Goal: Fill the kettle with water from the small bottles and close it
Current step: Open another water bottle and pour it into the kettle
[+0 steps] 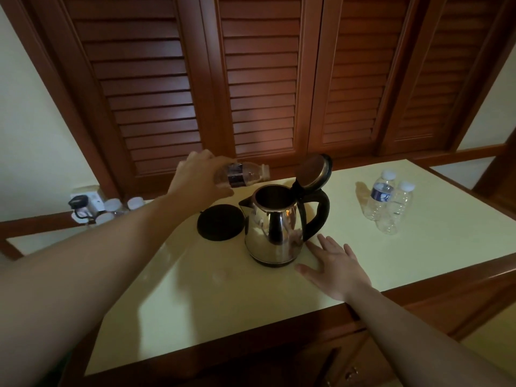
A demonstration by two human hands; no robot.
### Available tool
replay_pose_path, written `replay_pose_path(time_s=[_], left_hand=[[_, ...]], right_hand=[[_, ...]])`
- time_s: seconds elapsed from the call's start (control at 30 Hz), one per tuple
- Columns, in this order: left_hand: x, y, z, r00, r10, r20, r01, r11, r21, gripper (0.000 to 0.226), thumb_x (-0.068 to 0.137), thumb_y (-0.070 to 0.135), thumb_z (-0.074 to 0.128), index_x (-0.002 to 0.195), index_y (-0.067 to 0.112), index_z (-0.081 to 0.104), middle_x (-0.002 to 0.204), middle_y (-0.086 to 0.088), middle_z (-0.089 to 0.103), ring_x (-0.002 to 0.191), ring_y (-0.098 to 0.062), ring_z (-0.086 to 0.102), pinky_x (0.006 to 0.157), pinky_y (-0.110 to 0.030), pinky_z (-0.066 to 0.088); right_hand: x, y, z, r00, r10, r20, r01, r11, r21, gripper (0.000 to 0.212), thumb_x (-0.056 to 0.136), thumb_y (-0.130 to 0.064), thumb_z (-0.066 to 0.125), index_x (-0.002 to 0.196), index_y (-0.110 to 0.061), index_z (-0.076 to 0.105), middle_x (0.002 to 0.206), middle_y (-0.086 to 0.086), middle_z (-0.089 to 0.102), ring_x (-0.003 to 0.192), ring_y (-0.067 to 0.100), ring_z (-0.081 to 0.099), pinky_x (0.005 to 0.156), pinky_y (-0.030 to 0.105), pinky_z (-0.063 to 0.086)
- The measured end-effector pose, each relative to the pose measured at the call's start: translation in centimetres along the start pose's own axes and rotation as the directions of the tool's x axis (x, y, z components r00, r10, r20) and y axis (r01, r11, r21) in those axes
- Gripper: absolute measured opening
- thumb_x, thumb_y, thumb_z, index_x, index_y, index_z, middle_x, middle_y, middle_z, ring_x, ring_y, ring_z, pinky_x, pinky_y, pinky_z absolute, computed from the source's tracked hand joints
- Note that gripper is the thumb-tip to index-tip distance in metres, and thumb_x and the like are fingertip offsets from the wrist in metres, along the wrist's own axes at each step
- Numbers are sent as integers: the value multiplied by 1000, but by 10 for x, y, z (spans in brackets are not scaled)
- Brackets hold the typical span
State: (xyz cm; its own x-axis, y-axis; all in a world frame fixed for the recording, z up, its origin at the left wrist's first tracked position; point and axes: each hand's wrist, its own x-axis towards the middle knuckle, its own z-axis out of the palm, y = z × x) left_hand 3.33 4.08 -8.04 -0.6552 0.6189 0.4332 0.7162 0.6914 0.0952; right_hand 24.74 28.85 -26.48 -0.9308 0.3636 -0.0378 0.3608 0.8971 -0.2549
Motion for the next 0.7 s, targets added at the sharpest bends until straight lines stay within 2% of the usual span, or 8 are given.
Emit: replay_pose_path(time_s=[0.17,0.27,0.33,0.37,0.4,0.47,0.57,0.7], left_hand=[[-22,-14,23,996,-81,23,84,969,-232,72,70,54,87,134,34,60,118,3,63,109,-22,58,93,-47,50],[-36,-17,35,988,-150,35,152,926,-346,70,72,51,88,133,31,60,115,3,62,103,-19,59,86,-37,49],[-49,-18,42,978,-206,42,205,886,-415,66,73,48,89,130,29,61,110,7,62,97,-16,60,77,-30,45],[-57,-19,45,970,-237,50,234,864,-447,65,74,48,88,129,29,60,107,10,62,95,-14,60,73,-26,43],[-64,-21,48,962,-268,60,264,841,-472,63,75,48,87,128,29,60,104,12,62,93,-11,61,70,-23,43],[-80,-26,55,947,-311,78,307,807,-504,56,78,48,85,124,30,58,98,16,62,87,-7,62,68,-19,42],[-105,-36,60,928,-362,84,349,771,-533,43,80,41,85,113,32,59,90,21,63,82,4,60,65,-18,42],[-139,-60,66,939,-341,54,314,777,-545,45,79,38,86,117,33,63,100,18,67,89,2,63,71,-21,47]], right_hand=[[0,0,2,1000,-15,-15,15,1000,-12,92,88,-89,25,165,-39,20,175,-2,9,161,15,1,130,47,2],[-1,1,5,995,-29,-94,29,1000,-4,86,89,-86,35,158,-35,41,169,0,32,158,20,20,129,46,16],[-2,1,6,975,-67,-214,69,998,1,76,88,-83,45,140,-30,62,144,-4,59,139,21,46,115,42,38],[-4,-2,7,955,-111,-276,116,993,3,68,88,-79,49,130,-29,67,126,-10,65,124,20,54,103,39,45],[-7,-7,7,930,-166,-329,180,984,12,57,89,-73,54,121,-28,70,110,-14,63,111,17,56,93,36,47],[-13,-27,7,882,-283,-376,322,946,44,40,91,-60,60,111,-27,71,99,-17,59,97,13,57,81,32,49],[-14,-74,5,906,-372,-200,397,912,103,46,95,-60,50,115,-24,70,109,-10,63,99,12,62,82,31,54],[-3,-141,2,909,-413,49,406,907,114,51,104,-54,48,146,-25,53,139,-6,56,123,17,57,101,33,47]])
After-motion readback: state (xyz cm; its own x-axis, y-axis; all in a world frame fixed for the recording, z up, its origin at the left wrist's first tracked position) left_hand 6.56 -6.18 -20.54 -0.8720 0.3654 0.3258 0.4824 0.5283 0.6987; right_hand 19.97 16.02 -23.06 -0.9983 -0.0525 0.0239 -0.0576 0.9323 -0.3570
